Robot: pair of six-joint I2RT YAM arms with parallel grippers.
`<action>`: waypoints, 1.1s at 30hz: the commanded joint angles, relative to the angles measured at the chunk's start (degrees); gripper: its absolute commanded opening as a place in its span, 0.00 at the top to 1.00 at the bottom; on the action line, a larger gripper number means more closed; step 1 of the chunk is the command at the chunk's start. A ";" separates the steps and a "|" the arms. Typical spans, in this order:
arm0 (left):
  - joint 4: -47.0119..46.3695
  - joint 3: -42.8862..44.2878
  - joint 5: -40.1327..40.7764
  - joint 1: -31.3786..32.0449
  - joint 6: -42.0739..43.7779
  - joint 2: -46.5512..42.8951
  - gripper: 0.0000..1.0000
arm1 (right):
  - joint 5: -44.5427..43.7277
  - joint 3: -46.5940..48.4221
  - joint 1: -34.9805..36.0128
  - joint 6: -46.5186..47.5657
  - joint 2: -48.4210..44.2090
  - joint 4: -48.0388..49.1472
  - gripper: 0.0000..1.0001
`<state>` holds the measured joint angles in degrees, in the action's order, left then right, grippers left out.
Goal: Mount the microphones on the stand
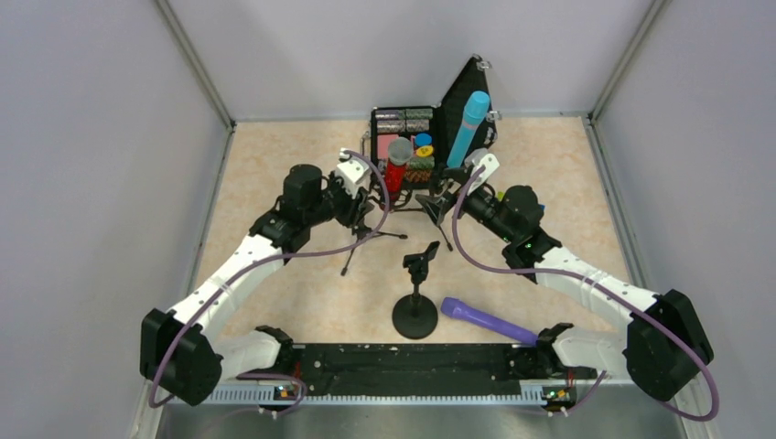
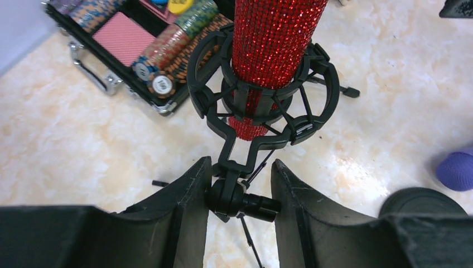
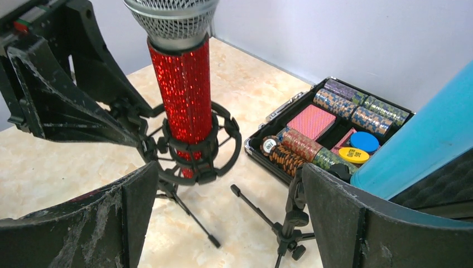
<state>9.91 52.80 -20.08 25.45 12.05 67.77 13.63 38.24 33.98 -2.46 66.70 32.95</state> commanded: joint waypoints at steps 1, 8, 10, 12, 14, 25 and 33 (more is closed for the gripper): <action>-11.97 -0.68 5.44 -0.58 -1.25 -4.86 1.00 | -0.27 -0.10 0.26 1.05 -1.70 1.27 0.04; -11.64 1.87 8.37 -0.67 -2.86 -5.91 1.00 | -0.53 -0.09 0.27 1.20 -2.22 0.60 0.03; -11.66 2.69 9.12 -0.67 -4.07 -5.94 1.00 | -0.47 -0.09 0.23 1.16 -2.35 0.33 0.03; -11.86 3.40 9.63 -0.67 -4.83 -5.98 1.00 | -0.39 -0.09 0.25 1.26 -2.38 0.15 0.03; -12.10 4.19 10.18 -0.67 -5.28 -6.03 1.00 | -0.35 -0.05 0.23 1.23 -2.47 -0.06 0.03; -12.81 9.61 15.27 -0.83 -4.96 -5.14 1.00 | -0.34 -0.43 0.22 1.32 -2.61 -0.37 0.03; -14.61 12.08 18.82 -1.99 -5.16 -4.17 1.00 | -0.36 -0.79 0.21 1.36 -2.70 -0.07 0.03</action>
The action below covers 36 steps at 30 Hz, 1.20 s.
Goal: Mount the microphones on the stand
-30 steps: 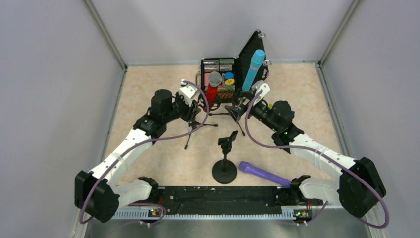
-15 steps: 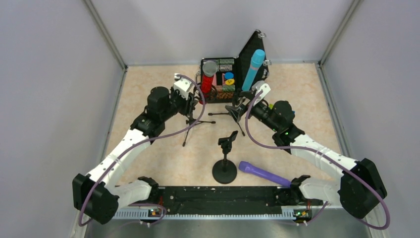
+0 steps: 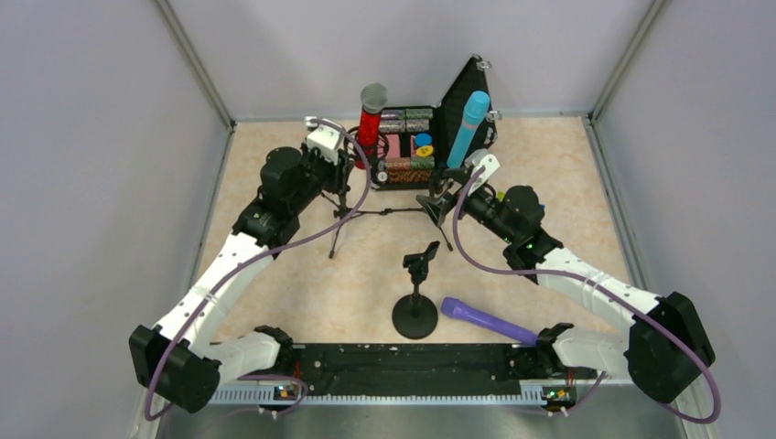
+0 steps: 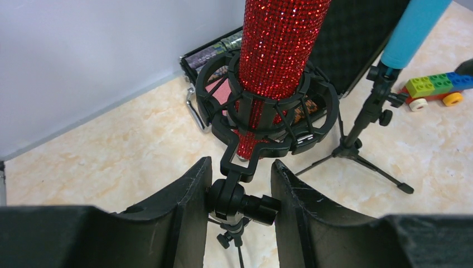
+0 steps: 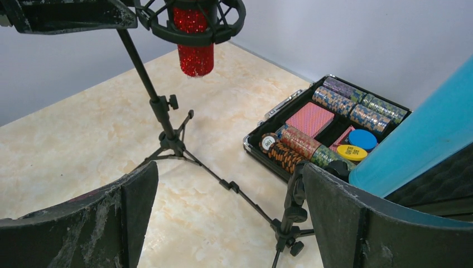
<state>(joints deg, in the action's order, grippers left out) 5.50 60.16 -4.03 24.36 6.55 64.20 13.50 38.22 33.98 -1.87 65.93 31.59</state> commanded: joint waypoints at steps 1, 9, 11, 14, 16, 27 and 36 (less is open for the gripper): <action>-10.30 5.14 2.83 -1.32 0.08 -0.54 1.00 | -0.23 -0.85 0.22 0.78 -1.87 1.28 0.03; -10.27 8.99 2.81 -4.95 -0.82 0.26 1.00 | -0.14 -0.95 0.22 0.73 -1.93 1.40 0.03; -10.10 9.85 2.80 -6.03 -0.86 0.45 1.00 | -0.14 -1.02 0.22 0.77 -1.83 1.47 0.03; -9.49 10.81 3.44 -7.74 -1.02 0.65 1.00 | -0.14 -0.95 0.26 0.73 -1.83 1.42 0.03; -9.32 11.10 4.92 -8.81 -1.28 0.82 1.00 | -0.03 -0.95 0.21 0.73 -1.78 1.41 0.03; -10.19 12.35 4.71 -16.77 -8.80 4.68 1.00 | 0.04 -1.04 0.22 0.81 -2.78 0.90 0.03; -11.24 13.55 7.57 -21.03 -11.85 9.11 1.00 | -0.07 -1.57 0.27 1.01 -3.12 0.64 0.02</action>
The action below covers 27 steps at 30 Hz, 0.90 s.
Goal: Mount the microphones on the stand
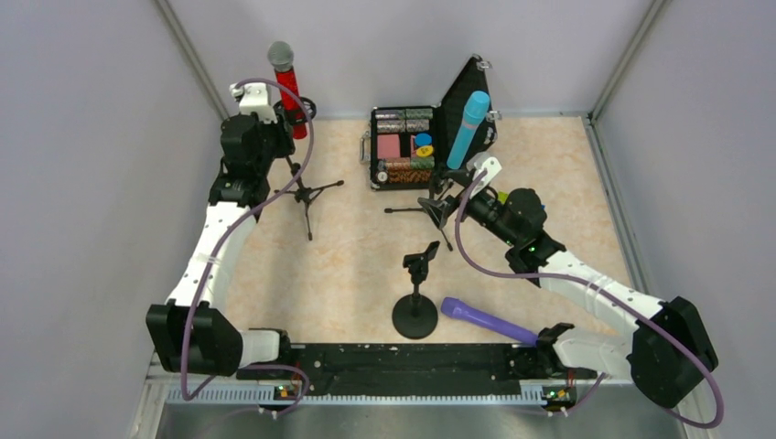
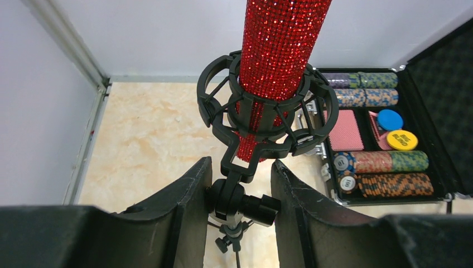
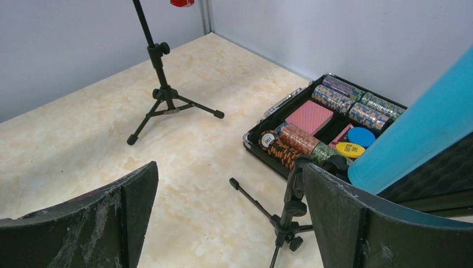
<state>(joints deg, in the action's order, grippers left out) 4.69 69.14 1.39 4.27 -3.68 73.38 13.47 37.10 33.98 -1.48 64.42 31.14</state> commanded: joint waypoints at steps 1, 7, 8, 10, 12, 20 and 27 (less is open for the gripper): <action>-10.37 4.66 2.16 -1.13 -1.64 0.60 1.00 | 0.04 -0.45 0.22 0.60 -1.60 1.12 0.02; -11.58 2.53 2.64 -1.40 -2.09 2.96 1.00 | 0.06 -0.57 0.27 0.61 -1.89 0.12 0.02; -11.96 2.11 2.76 -1.45 -2.22 3.24 1.00 | -0.02 -0.69 0.23 0.60 -2.02 -0.03 0.03; -12.32 1.51 3.15 -1.46 -2.46 3.86 1.00 | -0.18 -0.95 0.22 0.62 -2.38 -0.15 0.02; -12.41 1.10 3.26 -1.46 -2.58 4.18 1.00 | -0.34 -1.09 0.30 0.66 -2.72 -0.33 0.02; -14.17 -0.21 3.18 -1.46 -2.04 2.56 0.70 | -0.78 -1.24 0.22 0.95 -2.72 -0.35 0.02; -15.61 -1.20 2.92 -1.46 -2.18 1.32 0.14 | -1.29 -1.46 0.22 0.88 -2.91 -0.50 0.02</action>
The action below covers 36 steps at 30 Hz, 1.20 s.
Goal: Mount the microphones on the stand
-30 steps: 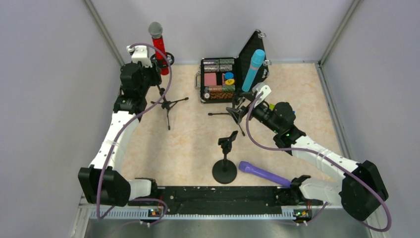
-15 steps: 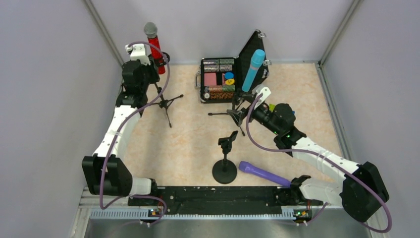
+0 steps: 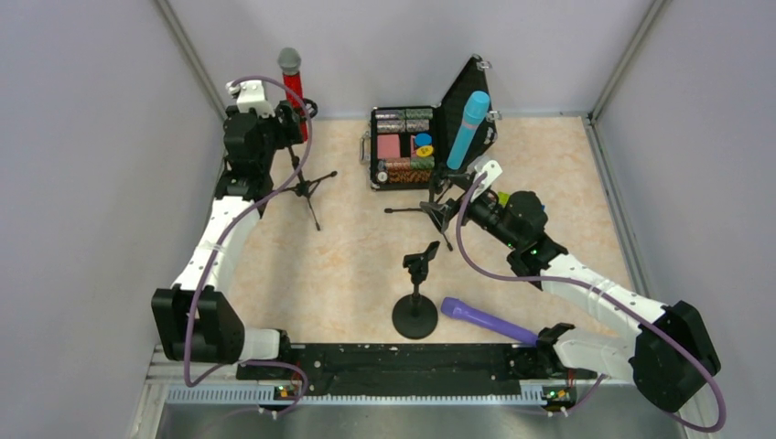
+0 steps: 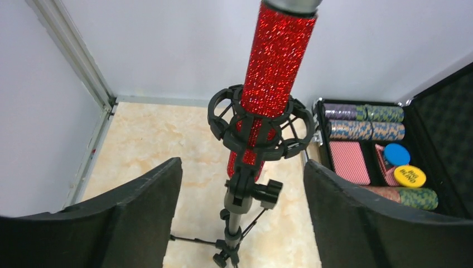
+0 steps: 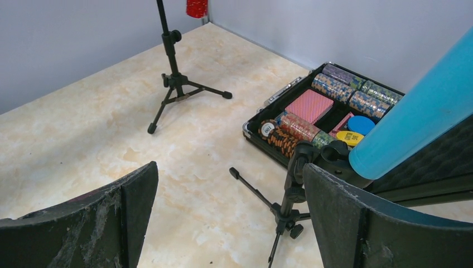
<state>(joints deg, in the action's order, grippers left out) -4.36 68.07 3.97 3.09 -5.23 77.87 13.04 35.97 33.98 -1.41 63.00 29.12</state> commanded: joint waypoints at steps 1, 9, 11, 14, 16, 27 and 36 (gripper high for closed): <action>-6.54 -0.13 0.27 -0.28 -0.57 -3.18 0.11 | -0.90 -0.41 0.28 0.84 -1.61 1.51 0.02; -6.24 -0.72 0.07 -0.28 -1.03 -3.29 0.01 | -0.97 -0.52 0.28 0.82 -1.81 1.32 0.02; -6.07 -0.66 0.02 -0.28 -1.21 -3.22 0.01 | -1.00 -0.54 0.22 0.81 -1.83 1.29 0.02; -5.74 -0.65 -0.66 -0.28 -1.59 -3.30 0.01 | -0.91 -0.56 0.22 0.81 -1.75 1.26 0.02; -5.49 -0.62 -1.58 -0.28 -1.59 -3.43 0.01 | -0.82 -0.63 0.23 0.75 -1.82 1.24 0.02; 0.60 -0.34 -13.01 -0.11 -3.12 -5.18 0.01 | -0.65 -0.63 0.28 0.29 -2.35 0.79 0.02; 2.89 -5.60 -26.83 0.85 -7.22 -9.22 0.01 | -0.86 -1.35 0.25 0.10 -4.06 -1.79 0.02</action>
<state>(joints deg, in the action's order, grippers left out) -1.23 64.99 -13.96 3.51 -9.34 71.85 12.45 35.22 33.98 -1.21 61.01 28.60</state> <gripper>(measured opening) 0.990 0.981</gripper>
